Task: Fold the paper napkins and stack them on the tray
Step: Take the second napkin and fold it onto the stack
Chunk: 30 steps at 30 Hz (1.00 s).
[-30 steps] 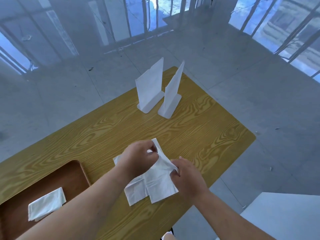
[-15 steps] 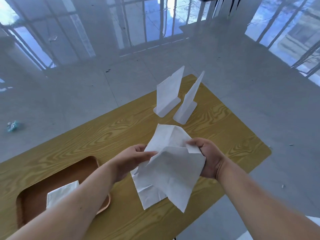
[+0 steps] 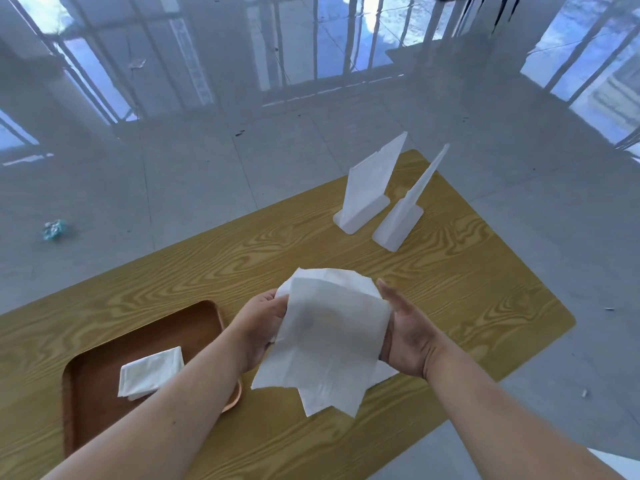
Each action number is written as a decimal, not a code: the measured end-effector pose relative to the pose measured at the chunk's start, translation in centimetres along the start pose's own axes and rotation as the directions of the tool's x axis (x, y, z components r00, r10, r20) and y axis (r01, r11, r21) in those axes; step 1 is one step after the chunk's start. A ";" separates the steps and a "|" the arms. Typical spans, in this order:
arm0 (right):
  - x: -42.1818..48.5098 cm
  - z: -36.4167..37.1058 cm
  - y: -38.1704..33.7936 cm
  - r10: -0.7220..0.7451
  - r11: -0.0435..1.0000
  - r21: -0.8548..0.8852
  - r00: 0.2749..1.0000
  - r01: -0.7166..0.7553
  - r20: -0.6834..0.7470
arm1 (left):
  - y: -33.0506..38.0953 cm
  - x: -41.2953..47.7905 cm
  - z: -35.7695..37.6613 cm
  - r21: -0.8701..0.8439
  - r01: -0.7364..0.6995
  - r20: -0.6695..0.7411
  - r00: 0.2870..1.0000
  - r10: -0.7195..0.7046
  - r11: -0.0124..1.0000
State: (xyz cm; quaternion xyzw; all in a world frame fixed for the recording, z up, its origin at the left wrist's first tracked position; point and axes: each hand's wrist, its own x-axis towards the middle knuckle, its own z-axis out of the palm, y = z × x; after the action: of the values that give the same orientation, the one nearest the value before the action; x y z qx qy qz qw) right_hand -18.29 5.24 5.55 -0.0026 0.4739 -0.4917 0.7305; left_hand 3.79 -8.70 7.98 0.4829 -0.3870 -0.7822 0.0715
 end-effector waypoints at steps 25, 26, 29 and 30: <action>4.2 2.2 7.1 0.100 0.796 -0.474 0.855 -0.376 -0.509 | -4.9 -0.4 -5.4 -0.126 0.250 -0.232 0.933 -0.273 0.960; 4.3 2.2 7.3 0.093 0.807 -0.464 0.855 -0.366 -0.511 | -5.0 -0.6 -5.6 -0.111 0.266 -0.229 0.931 -0.285 0.958; 4.5 2.4 7.6 0.085 0.855 -0.404 0.857 -0.325 -0.509 | -5.6 -0.9 -6.3 0.048 0.275 -0.244 0.936 -0.255 0.960; 4.5 2.5 7.8 0.086 0.875 -0.374 0.858 -0.308 -0.506 | -5.8 -0.9 -6.4 0.082 0.276 -0.264 0.933 -0.246 0.958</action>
State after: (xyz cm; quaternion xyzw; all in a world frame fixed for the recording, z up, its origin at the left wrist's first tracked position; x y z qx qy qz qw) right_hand -10.66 4.81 0.19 0.0017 0.7345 -0.2769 0.6195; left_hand 10.96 -7.71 3.15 0.6284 -0.3526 -0.6933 -0.0133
